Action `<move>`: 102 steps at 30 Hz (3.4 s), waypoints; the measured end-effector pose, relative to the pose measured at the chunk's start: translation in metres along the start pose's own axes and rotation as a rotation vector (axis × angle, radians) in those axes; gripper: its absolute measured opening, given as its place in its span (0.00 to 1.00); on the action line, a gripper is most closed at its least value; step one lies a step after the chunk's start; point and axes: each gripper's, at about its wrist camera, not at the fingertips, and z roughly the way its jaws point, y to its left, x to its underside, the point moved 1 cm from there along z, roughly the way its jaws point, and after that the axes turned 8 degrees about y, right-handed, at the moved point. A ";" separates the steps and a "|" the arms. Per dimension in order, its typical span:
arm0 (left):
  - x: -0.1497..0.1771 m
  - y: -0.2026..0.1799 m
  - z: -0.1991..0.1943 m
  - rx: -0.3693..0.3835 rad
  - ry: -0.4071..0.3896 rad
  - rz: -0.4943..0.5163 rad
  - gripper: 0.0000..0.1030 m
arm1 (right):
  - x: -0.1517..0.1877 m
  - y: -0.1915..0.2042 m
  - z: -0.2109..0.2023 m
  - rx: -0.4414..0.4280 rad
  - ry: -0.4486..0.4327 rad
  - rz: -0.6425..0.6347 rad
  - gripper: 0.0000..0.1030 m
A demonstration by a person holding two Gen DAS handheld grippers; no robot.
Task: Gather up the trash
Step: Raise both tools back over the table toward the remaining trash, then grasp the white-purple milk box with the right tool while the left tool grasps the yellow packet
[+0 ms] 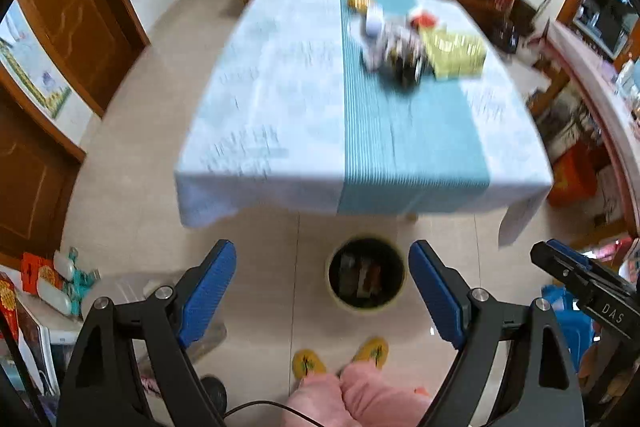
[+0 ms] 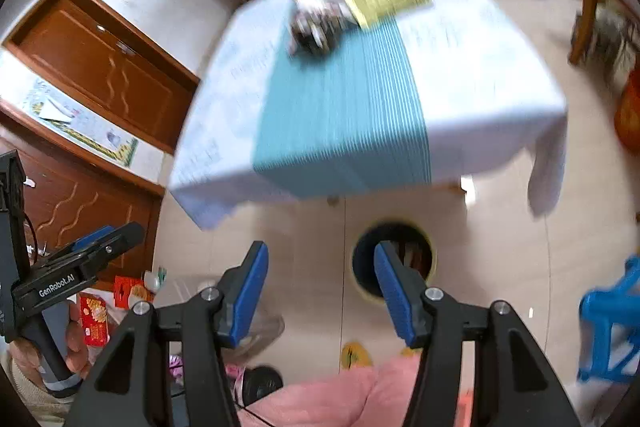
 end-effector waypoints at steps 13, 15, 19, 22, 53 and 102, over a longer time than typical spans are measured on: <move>-0.048 -0.016 -0.084 -0.125 -0.228 -0.005 0.85 | -0.063 0.043 -0.066 -0.003 -0.143 -0.179 0.54; -0.052 -0.017 -0.090 -0.137 -0.242 -0.003 0.85 | -0.069 0.049 -0.072 -0.006 -0.149 -0.204 0.54; -0.071 -0.018 -0.089 -0.149 -0.264 0.012 0.85 | -0.093 0.062 -0.074 0.011 -0.154 -0.244 0.54; -0.092 -0.017 -0.079 -0.133 -0.268 0.034 0.85 | -0.112 0.066 -0.071 0.011 -0.155 -0.242 0.54; -0.484 0.003 0.245 0.034 0.074 0.573 0.85 | -0.431 0.039 0.277 0.324 0.150 0.132 0.54; -0.527 -0.110 0.360 0.118 0.307 0.734 0.11 | -0.434 -0.010 0.224 0.214 -0.061 0.294 0.33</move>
